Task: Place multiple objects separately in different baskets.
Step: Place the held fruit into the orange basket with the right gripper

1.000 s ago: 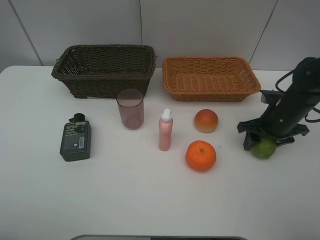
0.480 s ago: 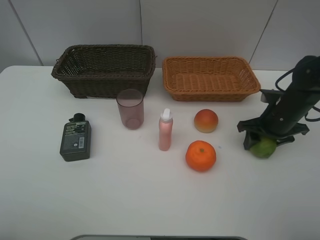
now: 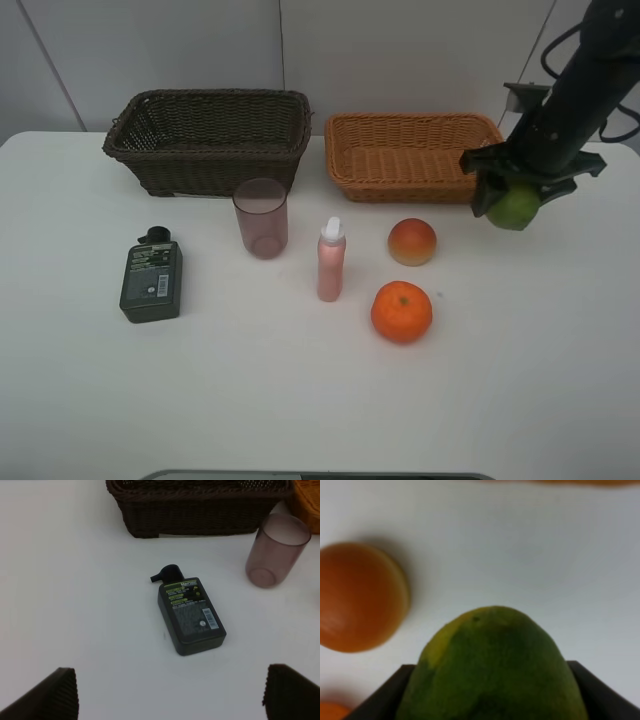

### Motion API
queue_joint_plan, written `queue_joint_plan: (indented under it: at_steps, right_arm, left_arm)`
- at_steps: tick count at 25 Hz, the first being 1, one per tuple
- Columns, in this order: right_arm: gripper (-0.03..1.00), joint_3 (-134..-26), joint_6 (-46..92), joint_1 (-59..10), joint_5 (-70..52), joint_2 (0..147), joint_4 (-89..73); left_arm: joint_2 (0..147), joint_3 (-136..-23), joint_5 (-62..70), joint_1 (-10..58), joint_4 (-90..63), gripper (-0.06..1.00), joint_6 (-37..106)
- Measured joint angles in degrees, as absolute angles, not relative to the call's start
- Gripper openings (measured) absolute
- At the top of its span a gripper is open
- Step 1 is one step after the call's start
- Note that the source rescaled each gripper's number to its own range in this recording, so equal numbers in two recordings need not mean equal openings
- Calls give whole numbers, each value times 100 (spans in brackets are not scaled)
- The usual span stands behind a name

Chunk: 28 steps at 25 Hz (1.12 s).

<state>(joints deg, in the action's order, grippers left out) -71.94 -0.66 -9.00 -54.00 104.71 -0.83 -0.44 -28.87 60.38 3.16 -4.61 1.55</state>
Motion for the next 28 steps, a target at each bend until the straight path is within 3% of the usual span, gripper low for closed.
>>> queue_joint_plan:
  at_steps: [15,28]
  right_arm:
    - [44,-11061,-66,-1264,-6029,12624,129]
    - [44,-11304,-83,-1264,-5251,13610,326]
  left_arm:
    - [-44,-2887,6038,316,-461,96,155]
    - [-44,-2887,6038,316,-461,96,155]
